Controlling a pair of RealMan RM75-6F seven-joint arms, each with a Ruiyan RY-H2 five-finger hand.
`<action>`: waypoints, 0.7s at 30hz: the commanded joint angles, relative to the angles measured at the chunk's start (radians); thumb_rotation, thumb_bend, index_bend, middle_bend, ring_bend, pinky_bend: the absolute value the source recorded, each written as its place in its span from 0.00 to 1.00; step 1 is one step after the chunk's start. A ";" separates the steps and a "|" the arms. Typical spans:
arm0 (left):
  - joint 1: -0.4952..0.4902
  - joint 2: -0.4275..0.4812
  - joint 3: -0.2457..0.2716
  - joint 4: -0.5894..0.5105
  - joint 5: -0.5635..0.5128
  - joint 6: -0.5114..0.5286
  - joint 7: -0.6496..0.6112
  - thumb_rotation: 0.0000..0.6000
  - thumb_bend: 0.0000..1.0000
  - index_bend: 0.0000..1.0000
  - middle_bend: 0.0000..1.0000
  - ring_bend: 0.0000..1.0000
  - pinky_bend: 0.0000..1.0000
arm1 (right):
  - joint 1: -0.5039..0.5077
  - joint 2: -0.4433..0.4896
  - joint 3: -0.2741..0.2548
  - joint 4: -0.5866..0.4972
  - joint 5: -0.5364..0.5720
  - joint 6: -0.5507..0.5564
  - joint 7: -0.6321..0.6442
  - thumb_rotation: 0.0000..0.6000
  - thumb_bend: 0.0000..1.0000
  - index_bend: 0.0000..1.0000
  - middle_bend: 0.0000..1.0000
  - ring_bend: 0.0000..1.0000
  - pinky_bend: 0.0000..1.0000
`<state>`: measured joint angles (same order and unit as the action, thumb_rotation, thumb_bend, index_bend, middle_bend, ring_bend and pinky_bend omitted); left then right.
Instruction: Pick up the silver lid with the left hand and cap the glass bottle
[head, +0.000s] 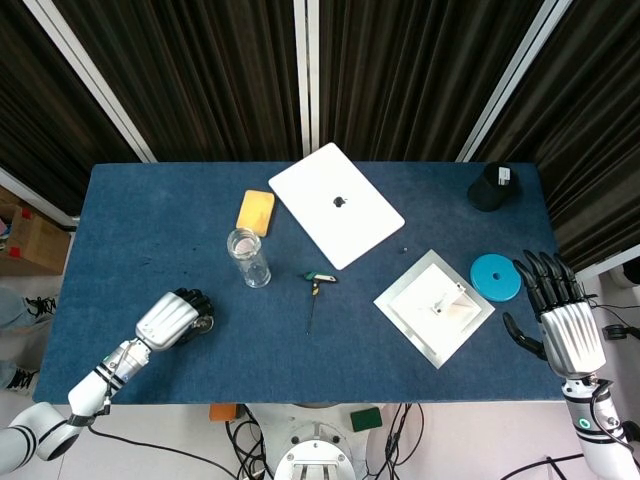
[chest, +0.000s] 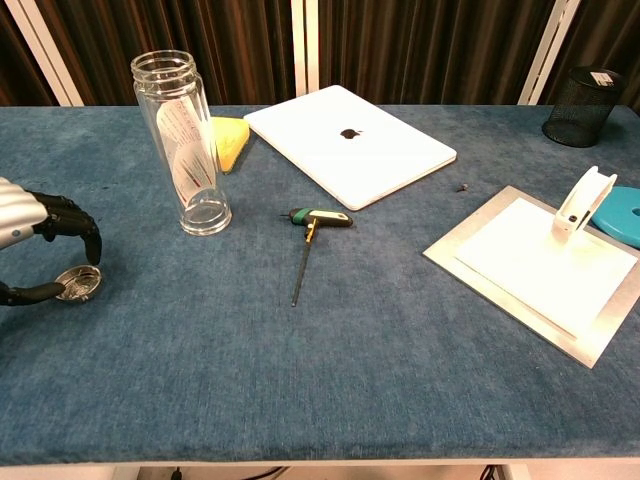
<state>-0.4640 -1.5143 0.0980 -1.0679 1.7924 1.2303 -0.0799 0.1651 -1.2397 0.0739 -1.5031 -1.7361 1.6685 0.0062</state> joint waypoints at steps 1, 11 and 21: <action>-0.004 -0.002 0.001 0.004 -0.002 0.002 0.003 1.00 0.31 0.42 0.37 0.30 0.43 | -0.001 0.000 -0.001 0.000 0.003 -0.003 -0.001 1.00 0.33 0.00 0.00 0.00 0.03; -0.014 -0.013 0.015 0.022 -0.005 0.003 0.013 1.00 0.31 0.46 0.37 0.30 0.43 | -0.002 -0.006 -0.002 0.009 0.009 -0.009 -0.001 1.00 0.33 0.00 0.00 0.00 0.03; -0.018 -0.023 0.024 0.037 -0.011 0.009 0.014 1.00 0.31 0.51 0.37 0.30 0.42 | -0.004 -0.007 -0.003 0.012 0.013 -0.012 0.000 1.00 0.33 0.00 0.00 0.00 0.03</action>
<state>-0.4818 -1.5368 0.1220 -1.0315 1.7815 1.2395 -0.0654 0.1607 -1.2470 0.0711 -1.4910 -1.7230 1.6564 0.0060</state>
